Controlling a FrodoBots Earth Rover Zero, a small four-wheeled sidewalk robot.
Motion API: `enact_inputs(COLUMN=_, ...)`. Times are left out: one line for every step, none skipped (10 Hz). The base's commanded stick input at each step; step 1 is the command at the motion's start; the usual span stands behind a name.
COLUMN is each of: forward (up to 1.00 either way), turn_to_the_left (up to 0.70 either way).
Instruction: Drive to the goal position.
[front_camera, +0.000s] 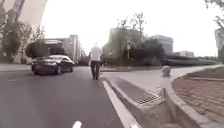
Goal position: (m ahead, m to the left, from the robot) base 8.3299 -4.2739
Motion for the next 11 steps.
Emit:
enact_inputs(forward=1.00, turn_to_the_left=-0.40)
enact_inputs(forward=1.00, turn_to_the_left=-0.40)
enact_inputs(forward=1.00, turn_to_the_left=-0.40)
enact_inputs(forward=1.00, turn_to_the_left=-0.40)
enact_inputs(forward=1.00, turn_to_the_left=-0.37)
enact_inputs(forward=1.00, turn_to_the_left=0.00)
enact_inputs(forward=1.00, turn_to_the_left=0.00)
enact_inputs(forward=1.00, turn_to_the_left=0.00)
enact_inputs(forward=1.00, turn_to_the_left=0.00)
enact_inputs(forward=1.00, turn_to_the_left=0.00)
enact_inputs(forward=1.00, turn_to_the_left=0.00)
